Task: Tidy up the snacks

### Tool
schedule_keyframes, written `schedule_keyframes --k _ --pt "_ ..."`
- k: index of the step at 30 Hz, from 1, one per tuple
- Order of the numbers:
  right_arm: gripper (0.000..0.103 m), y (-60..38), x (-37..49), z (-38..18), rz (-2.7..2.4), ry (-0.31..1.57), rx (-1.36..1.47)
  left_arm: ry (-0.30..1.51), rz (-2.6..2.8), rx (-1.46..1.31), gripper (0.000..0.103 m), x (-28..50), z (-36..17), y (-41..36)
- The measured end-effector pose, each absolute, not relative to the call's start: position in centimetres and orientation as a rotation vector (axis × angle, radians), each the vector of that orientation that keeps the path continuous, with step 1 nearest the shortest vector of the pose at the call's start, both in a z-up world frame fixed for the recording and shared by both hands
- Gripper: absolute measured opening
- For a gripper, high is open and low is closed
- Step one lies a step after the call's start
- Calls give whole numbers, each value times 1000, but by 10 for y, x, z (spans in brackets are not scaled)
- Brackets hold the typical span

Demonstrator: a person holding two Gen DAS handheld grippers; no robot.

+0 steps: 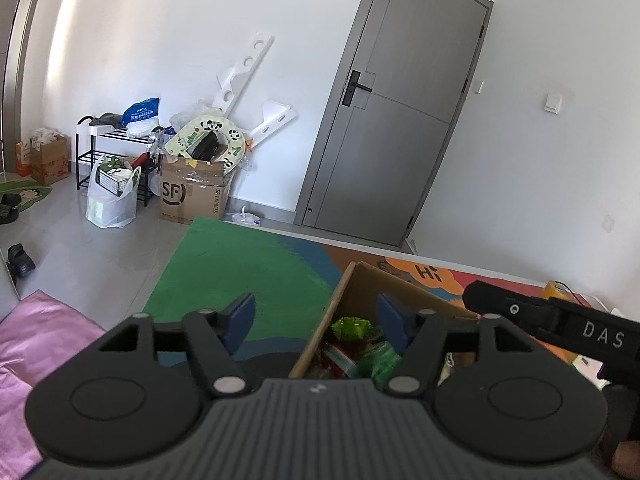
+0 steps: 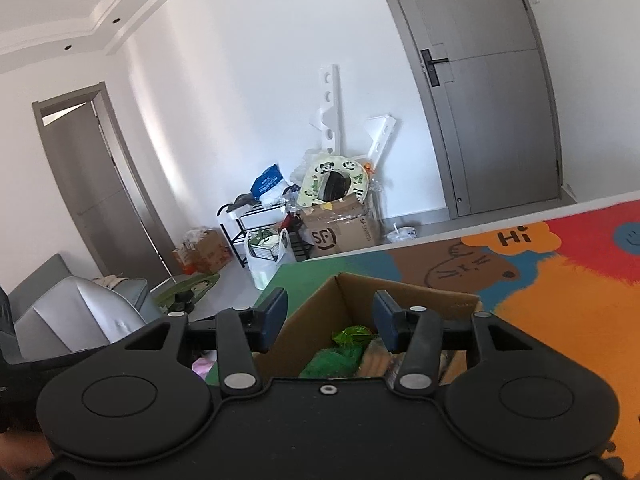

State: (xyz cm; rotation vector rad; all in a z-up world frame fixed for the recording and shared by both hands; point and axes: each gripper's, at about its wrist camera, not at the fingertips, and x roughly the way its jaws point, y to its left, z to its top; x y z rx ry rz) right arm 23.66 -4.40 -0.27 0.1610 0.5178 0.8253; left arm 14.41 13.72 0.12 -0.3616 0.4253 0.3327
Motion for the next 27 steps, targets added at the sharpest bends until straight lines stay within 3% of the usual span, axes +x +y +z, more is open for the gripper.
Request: schedule_keyframes --k 9,15,20,27 --pt "60 -72 222 -5 772 530 165 449 320 -360 85 130 2 123" --pt "64 -91 215 -10 746 573 170 479 314 -350 86 123 1 112" --pt "80 -110 205 -10 715 570 182 495 310 -351 89 115 2 104" --pt "93 -138 190 -6 681 562 189 504 280 -333 94 105 5 83"
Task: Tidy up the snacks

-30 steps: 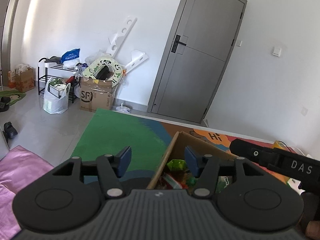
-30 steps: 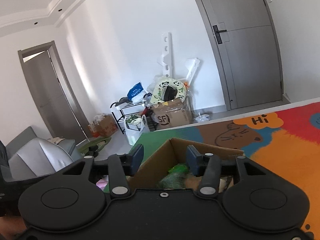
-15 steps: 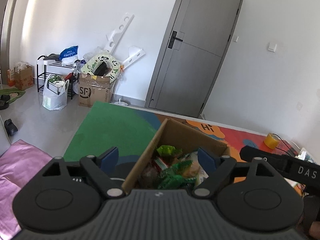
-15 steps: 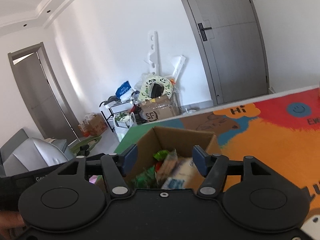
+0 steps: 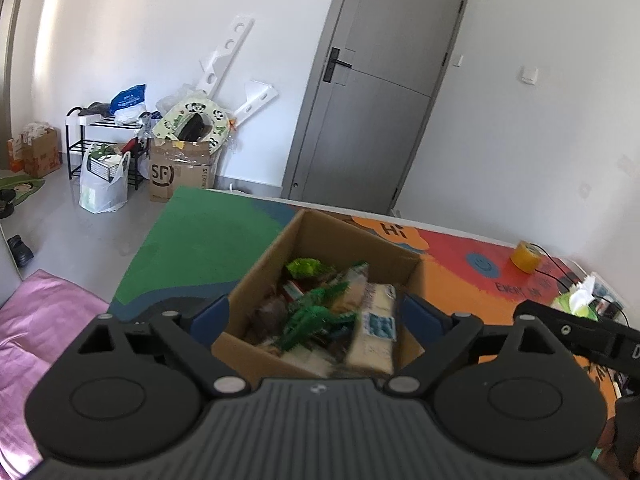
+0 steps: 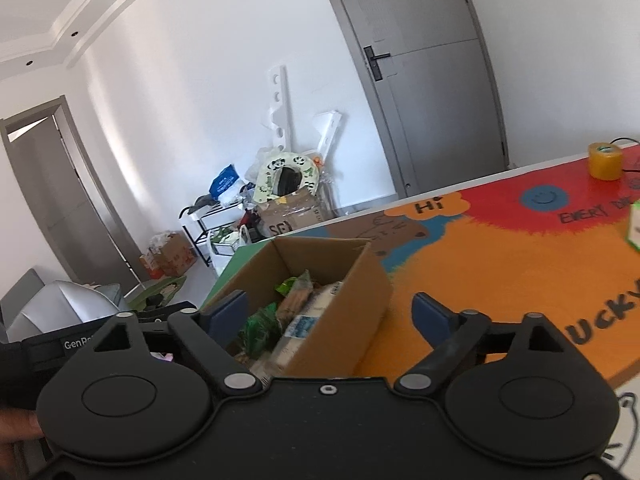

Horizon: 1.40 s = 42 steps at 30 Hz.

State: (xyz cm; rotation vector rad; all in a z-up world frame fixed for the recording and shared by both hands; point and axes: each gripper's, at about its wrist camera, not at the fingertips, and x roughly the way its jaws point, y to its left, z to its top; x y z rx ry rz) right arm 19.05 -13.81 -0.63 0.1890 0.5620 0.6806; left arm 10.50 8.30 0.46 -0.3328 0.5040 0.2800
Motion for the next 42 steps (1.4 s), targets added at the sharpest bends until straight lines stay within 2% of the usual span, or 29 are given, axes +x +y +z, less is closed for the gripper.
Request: schedule_keyframes --k 5,17,20,42 --pt "103 -156 184 -5 646 564 200 562 237 -328 96 102 1 74" --pt "103 -186 159 -7 574 581 178 581 182 -247 98 86 9 45" --pt "103 -191 150 -5 557 577 161 578 176 -239 102 80 13 40" --pt "103 -224 96 7 505 543 120 568 119 -156 102 44 24 11"
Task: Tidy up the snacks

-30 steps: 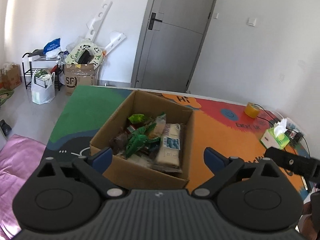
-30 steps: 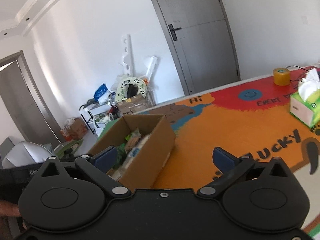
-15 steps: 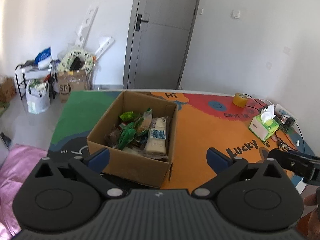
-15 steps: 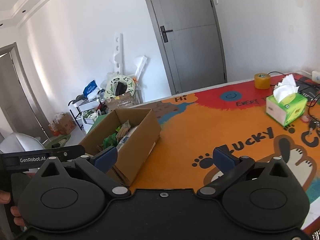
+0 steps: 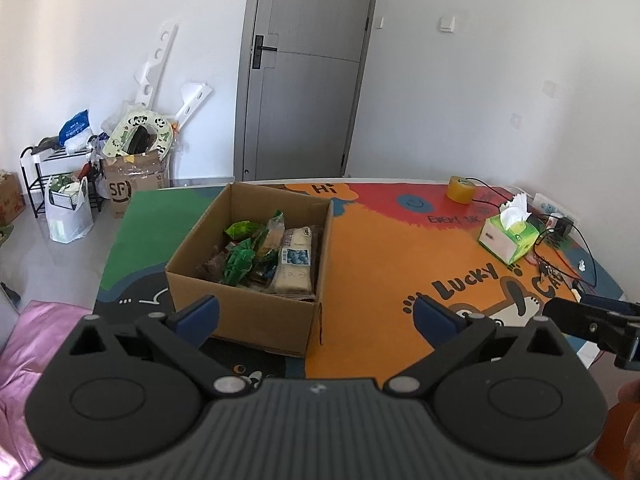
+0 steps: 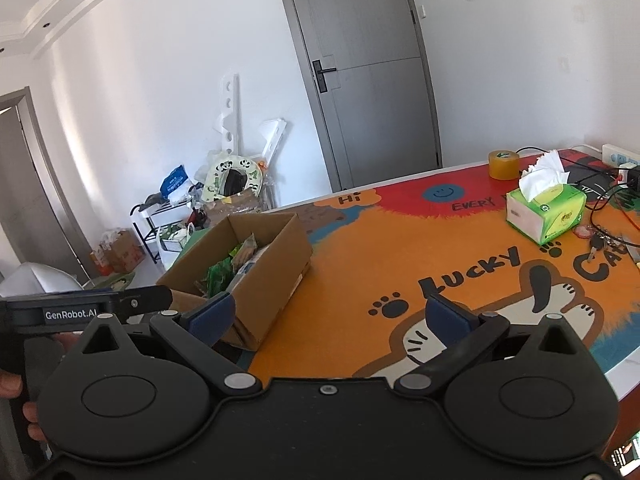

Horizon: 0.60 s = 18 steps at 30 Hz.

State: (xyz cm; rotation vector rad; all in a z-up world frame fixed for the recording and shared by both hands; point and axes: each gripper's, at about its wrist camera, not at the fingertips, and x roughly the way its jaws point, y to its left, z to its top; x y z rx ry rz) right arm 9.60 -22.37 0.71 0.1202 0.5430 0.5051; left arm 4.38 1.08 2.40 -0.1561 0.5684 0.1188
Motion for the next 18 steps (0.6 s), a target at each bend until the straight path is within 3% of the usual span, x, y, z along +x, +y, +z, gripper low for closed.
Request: schedule_keyframes --k 18 --pt "103 -218 94 -2 525 563 104 591 137 -126 103 33 11 19"
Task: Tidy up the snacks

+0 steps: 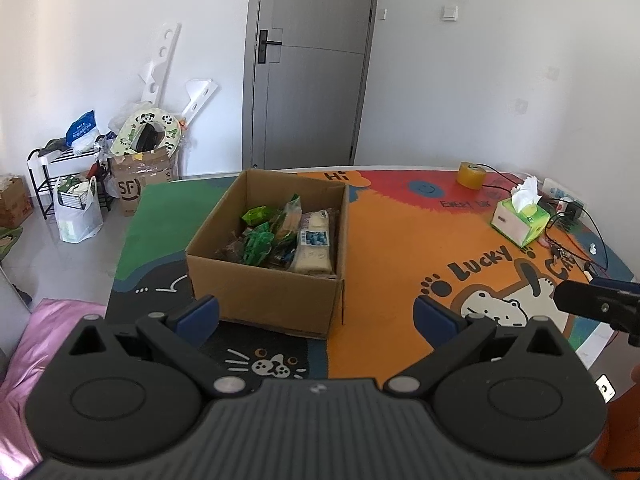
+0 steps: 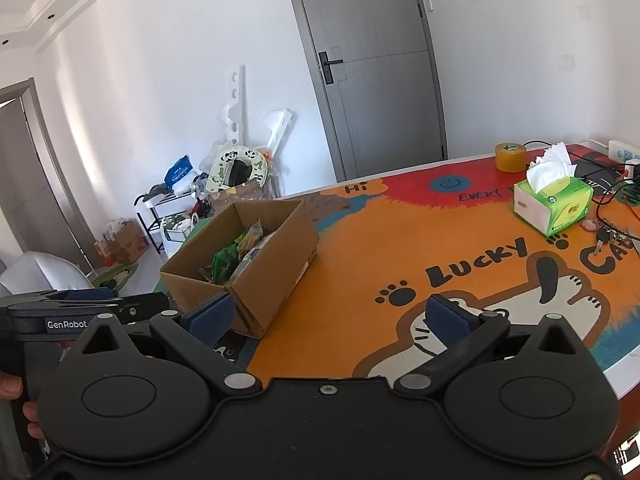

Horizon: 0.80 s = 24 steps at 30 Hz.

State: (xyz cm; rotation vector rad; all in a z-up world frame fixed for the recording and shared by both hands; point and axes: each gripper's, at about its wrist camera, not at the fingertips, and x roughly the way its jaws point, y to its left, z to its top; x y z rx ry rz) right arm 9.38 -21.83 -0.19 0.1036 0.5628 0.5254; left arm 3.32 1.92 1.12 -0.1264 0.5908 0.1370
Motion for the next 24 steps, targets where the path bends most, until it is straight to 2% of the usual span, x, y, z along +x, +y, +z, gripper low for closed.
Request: schedule_keyframes --k 24 --pt "103 -215 93 -4 530 562 88 586 143 -116 103 29 11 19"
